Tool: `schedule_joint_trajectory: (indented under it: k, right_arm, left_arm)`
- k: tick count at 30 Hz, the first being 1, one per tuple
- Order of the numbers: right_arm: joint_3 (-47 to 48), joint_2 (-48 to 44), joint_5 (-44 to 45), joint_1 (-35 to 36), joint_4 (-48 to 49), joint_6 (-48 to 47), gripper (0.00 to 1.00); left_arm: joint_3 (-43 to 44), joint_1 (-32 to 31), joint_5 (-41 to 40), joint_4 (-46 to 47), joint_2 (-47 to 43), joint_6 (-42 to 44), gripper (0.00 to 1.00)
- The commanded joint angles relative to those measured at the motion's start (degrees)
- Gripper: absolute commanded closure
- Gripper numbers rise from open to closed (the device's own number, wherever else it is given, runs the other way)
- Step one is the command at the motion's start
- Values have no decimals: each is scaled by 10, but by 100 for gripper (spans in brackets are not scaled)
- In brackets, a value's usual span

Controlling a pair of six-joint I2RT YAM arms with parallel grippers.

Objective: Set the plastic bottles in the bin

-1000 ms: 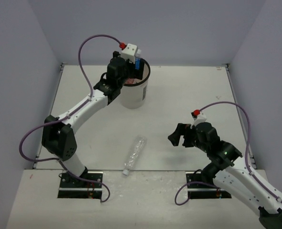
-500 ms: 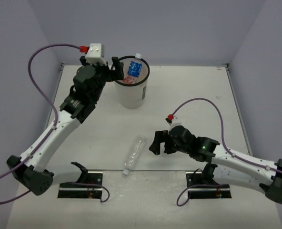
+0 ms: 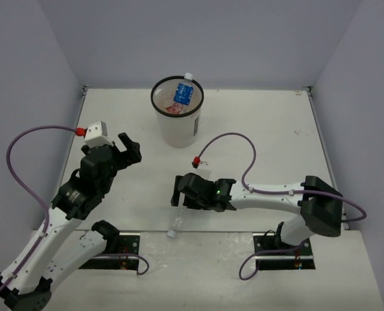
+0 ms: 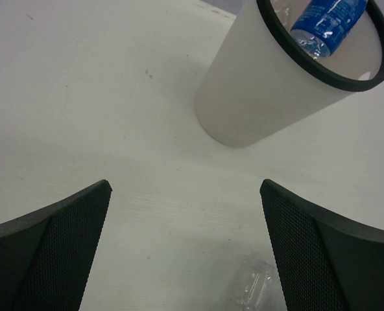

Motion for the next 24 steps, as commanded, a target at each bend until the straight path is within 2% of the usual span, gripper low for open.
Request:
schedule_joint_trajectory:
  k: [1, 5, 7, 11, 14, 17, 19, 21, 22, 24]
  right_arm:
    - [50, 61, 33, 2, -32, 86, 1]
    - [56, 108, 72, 2, -38, 113, 5]
    - [72, 132, 103, 2, -50, 120, 24]
    - [95, 129, 163, 1, -88, 121, 52]
    - [99, 66, 206, 1, -80, 68, 60]
    - [118, -1, 279, 2, -47, -65, 61]
    - [136, -57, 318, -4, 5, -182, 61]
    - [162, -101, 317, -35, 85, -306, 61]
    - [167, -120, 287, -58, 145, -373, 61]
    - [158, -148, 157, -112, 317, -499, 63]
  left_arm:
    - [-1, 1, -15, -18, -33, -30, 0]
    - [-23, 1, -20, -8, -35, -35, 0]
    - [-30, 1, -18, -2, -27, -37, 0]
    - [-22, 0, -17, -13, -6, -40, 0]
    - [-23, 1, -17, -17, -4, -45, 0]
    - [-25, 1, -24, -18, -12, -54, 0]
    - [-27, 1, -34, -18, -18, -76, 0]
    - [-30, 0, -27, -4, -22, -84, 0]
    - [-31, 0, -23, 4, -22, -86, 0]
    - [-34, 1, -16, 20, -19, -89, 0]
